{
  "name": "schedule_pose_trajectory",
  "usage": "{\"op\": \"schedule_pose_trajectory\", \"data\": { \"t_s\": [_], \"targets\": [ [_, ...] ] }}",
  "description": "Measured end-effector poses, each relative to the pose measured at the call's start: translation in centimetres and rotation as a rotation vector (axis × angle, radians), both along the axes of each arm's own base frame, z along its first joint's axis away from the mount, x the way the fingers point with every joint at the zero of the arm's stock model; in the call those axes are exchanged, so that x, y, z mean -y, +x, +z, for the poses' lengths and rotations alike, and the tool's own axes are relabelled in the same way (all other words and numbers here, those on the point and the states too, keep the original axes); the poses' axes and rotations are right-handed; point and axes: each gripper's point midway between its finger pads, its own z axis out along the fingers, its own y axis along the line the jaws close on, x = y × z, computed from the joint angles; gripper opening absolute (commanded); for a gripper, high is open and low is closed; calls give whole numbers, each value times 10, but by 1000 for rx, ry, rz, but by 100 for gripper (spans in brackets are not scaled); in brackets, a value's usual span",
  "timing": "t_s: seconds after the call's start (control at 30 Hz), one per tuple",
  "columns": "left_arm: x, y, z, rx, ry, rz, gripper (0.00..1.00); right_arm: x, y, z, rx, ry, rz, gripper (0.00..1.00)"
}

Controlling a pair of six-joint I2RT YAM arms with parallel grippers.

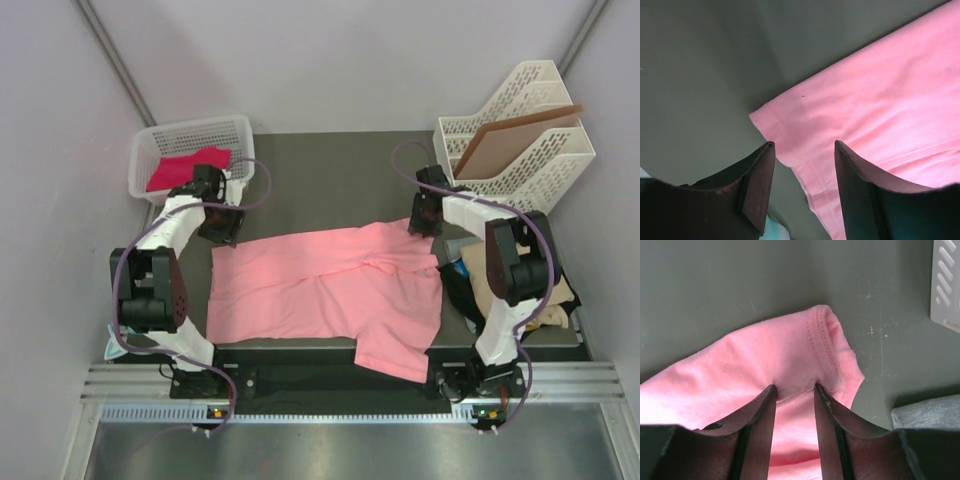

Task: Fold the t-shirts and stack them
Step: Fold the flattened tshirt in 1/3 of the way

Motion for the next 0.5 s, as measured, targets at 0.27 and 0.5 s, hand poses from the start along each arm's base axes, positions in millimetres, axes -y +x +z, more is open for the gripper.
{"op": "schedule_pose_trajectory", "data": {
  "t_s": [0.27,0.5],
  "targets": [
    [-36,1,-8,1,-17,127,51,5,-10,2,-14,-27,10,36],
    [-69,-9,-50,-117,-53,248,49,3,-11,6,-5,-33,21,34]
  ]
}}
